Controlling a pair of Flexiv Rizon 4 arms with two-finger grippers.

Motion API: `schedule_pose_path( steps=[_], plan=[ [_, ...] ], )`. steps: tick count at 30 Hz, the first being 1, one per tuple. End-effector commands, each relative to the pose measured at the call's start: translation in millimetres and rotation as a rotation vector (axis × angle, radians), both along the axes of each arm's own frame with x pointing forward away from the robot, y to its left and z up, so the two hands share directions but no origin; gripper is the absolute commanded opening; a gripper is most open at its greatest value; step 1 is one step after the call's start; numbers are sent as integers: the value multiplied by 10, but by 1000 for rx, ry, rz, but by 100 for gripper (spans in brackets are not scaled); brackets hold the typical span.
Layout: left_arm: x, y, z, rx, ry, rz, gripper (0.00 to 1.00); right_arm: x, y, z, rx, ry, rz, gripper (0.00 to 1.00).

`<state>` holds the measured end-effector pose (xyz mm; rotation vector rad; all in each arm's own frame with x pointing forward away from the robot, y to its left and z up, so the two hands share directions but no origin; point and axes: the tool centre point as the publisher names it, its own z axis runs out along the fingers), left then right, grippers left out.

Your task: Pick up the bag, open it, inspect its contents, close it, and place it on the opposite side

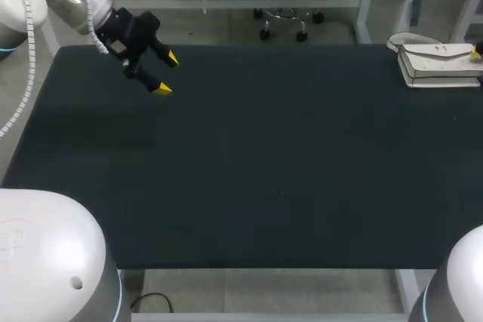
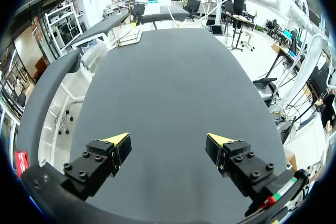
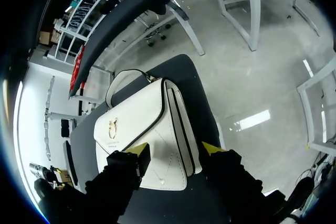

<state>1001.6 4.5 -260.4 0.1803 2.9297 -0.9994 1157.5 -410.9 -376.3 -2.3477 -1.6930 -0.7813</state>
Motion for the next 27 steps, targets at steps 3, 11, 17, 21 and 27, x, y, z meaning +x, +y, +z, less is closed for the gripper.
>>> schedule_pose_path(
  steps=[3, 11, 17, 21, 27],
  plan=[
    [4, -5, -11, -2, -2, 0, 100, 80, -52, -6, 114, 398, 236, 47],
    [4, -5, -11, -2, -2, 0, 100, 70, -5, -9, 114, 400, 245, 5],
    [4, -5, -11, -2, -2, 0, 100, 49, 13, -5, 120, 400, 249, 0],
    [4, -5, -11, -2, -2, 0, 100, 28, 19, 17, 122, 397, 251, 0],
    [4, -5, -11, -2, -2, 0, 100, -27, 68, 38, 168, 375, 263, 0]
  ],
)
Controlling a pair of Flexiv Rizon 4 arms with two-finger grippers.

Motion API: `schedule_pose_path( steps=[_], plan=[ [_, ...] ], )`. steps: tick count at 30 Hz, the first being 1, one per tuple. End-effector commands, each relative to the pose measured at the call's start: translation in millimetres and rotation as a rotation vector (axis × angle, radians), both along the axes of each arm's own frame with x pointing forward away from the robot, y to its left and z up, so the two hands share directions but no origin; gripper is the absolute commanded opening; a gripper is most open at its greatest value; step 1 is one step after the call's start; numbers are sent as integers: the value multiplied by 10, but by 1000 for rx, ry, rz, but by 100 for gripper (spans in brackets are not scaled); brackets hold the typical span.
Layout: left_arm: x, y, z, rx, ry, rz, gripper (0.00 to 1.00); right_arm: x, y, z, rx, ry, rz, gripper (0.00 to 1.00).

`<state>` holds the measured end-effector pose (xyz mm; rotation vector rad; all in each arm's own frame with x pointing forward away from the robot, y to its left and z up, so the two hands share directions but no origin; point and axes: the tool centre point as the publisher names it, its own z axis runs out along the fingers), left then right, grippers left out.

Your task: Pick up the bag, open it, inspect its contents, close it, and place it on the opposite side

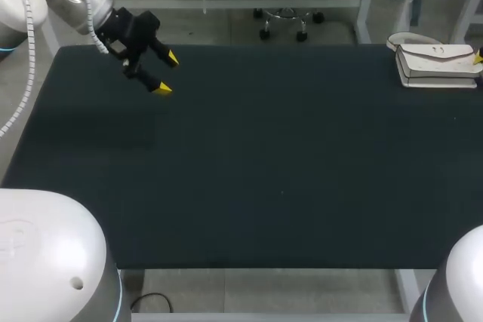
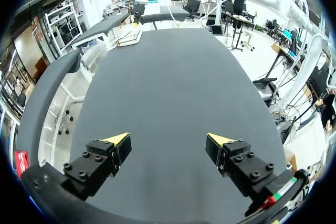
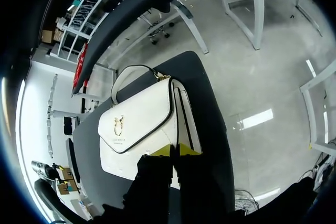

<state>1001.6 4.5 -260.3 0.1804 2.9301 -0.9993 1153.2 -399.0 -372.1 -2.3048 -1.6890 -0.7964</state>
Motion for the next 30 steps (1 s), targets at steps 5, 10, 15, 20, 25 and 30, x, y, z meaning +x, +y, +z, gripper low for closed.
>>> schedule_pose_path(
  steps=[5, 10, 15, 20, 25, 30],
  plan=[
    [3, -5, -12, -2, -2, 0, 100, -33, 41, -26, 160, 366, 268, 0],
    [3, -5, -12, -2, -2, 0, 100, -62, 140, -12, 194, 349, 306, 0],
    [3, -5, -12, -2, -2, 0, 100, -97, 252, 14, 207, 339, 344, 0],
    [3, -5, -12, -2, -2, 0, 100, -156, 366, 26, 240, 323, 379, 0],
    [3, -5, -12, -2, -2, 0, 100, -233, 487, 34, 252, 315, 413, 0],
    [3, -5, -12, -2, -2, 0, 100, -308, 606, 43, 275, 303, 455, 0]
  ],
)
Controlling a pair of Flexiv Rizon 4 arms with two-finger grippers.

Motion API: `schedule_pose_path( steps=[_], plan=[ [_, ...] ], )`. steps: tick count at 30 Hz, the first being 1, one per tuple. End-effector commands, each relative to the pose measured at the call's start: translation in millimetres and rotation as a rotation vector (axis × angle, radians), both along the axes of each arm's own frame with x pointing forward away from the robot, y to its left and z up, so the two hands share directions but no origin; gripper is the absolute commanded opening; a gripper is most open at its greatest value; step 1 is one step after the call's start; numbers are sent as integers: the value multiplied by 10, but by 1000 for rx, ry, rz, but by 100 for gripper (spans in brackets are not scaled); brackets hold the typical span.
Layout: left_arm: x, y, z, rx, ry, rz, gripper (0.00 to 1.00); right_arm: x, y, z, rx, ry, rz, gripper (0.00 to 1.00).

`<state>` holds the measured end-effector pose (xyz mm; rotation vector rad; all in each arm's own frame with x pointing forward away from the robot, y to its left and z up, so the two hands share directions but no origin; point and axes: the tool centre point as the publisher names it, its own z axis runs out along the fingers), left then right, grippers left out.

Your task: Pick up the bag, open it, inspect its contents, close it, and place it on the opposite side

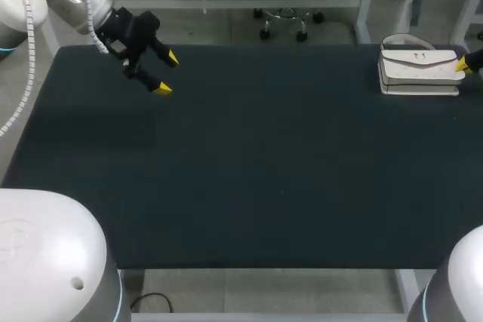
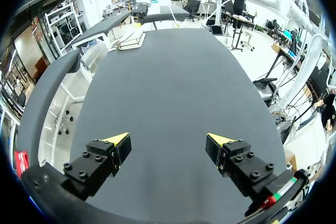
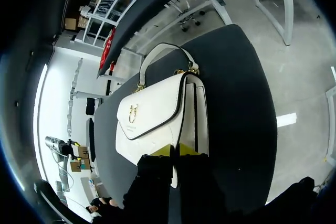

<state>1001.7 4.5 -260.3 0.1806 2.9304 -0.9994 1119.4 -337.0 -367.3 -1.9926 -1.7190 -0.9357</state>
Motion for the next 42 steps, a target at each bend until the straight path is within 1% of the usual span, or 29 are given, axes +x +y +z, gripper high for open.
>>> schedule_pose_path(
  steps=[1, 6, 9, 13, 19, 23, 25, 27, 28, 31, 32, 34, 42],
  plan=[
    [3, -5, -12, -2, -2, 1, 100, 16, 6, 3, 45, 318, 317, 0],
    [3, -5, -12, -2, -2, 1, 100, -60, 114, 39, 63, 301, 348, 0],
    [3, -5, -12, -2, -2, 1, 100, -105, 181, 15, 63, 309, 368, 0],
    [3, -5, -12, -2, -2, 1, 100, -142, 205, -38, 61, 323, 374, 0],
    [3, -5, -12, -2, -2, 1, 100, -153, 232, -47, 65, 325, 417, 0],
    [3, -5, -12, -2, -2, 1, 100, -118, 218, -64, 68, 330, 416, 0],
    [3, -5, -12, -2, -2, 1, 100, -102, 204, -72, 73, 335, 409, 36],
    [3, -5, -12, -2, -2, 1, 100, -90, 196, -78, 77, 341, 410, 50],
    [3, -5, -12, -2, -2, 1, 100, -82, 193, -84, 78, 347, 410, 63],
    [3, -5, -12, -2, -2, 1, 100, -68, 185, -86, 75, 359, 418, 56],
    [3, -5, -12, -2, -2, 1, 100, -66, 184, -85, 75, 361, 420, 50],
    [3, -5, -12, -2, -2, 1, 100, -59, 188, -84, 68, 374, 428, 45],
    [3, -5, -12, -2, -2, 1, 100, -38, 286, -113, 52, 418, 475, 36]
  ],
)
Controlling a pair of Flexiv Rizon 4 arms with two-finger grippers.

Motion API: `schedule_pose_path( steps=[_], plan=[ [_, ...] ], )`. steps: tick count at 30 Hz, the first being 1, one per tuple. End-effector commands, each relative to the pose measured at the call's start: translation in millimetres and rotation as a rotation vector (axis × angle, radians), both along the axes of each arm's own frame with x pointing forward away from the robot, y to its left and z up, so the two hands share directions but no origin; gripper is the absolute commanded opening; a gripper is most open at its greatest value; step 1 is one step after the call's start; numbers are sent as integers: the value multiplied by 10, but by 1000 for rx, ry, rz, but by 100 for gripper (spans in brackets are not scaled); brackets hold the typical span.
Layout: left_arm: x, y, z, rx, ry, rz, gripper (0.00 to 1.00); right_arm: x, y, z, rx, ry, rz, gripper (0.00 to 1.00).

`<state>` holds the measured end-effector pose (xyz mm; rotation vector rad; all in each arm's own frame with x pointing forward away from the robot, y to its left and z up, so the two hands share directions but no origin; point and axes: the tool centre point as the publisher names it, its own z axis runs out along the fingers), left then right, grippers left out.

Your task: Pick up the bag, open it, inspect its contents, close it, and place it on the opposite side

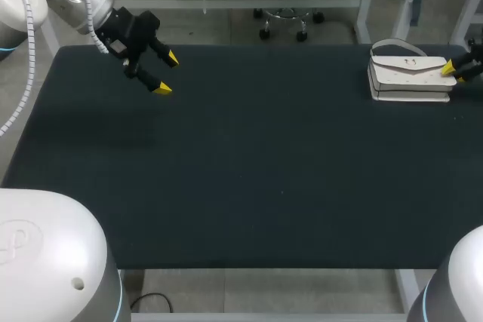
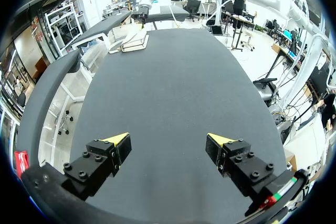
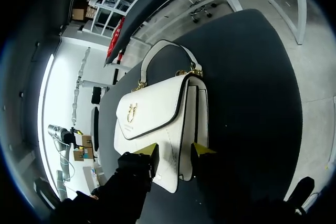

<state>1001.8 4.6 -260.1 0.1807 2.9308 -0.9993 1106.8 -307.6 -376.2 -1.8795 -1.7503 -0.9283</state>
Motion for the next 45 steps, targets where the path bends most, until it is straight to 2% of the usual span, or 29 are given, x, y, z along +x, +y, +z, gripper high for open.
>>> schedule_pose_path(
  steps=[1, 3, 4, 5, 6, 13, 20, 37, 40, 45],
  plan=[
    [2, -6, -14, -3, -3, 1, 100, 89, 5, -25, -15, 407, 405, 36],
    [2, -6, -14, -3, -3, 1, 100, 87, 18, -27, -18, 411, 406, 35],
    [2, -6, -14, -3, -3, 1, 100, 83, 23, -27, -17, 415, 408, 28],
    [2, -6, -14, -3, -3, 1, 100, 78, 28, -28, -18, 417, 409, 19],
    [2, -6, -14, -3, -3, 1, 100, 69, 31, -28, -19, 418, 409, 0],
    [2, -6, -14, -3, -3, 1, 100, -24, 41, -19, -15, 435, 423, 0],
    [2, -6, -14, -3, -3, 1, 100, -75, 140, 55, 54, 431, 468, 0],
    [2, -6, -14, -3, -3, 1, 100, -75, 140, 55, 54, 431, 468, 0],
    [2, -6, -14, -3, -3, 1, 100, -130, 348, 37, 139, 400, 501, 0],
    [2, -6, -14, -3, -3, 1, 100, -237, 622, 30, 201, 369, 546, 0]
  ],
)
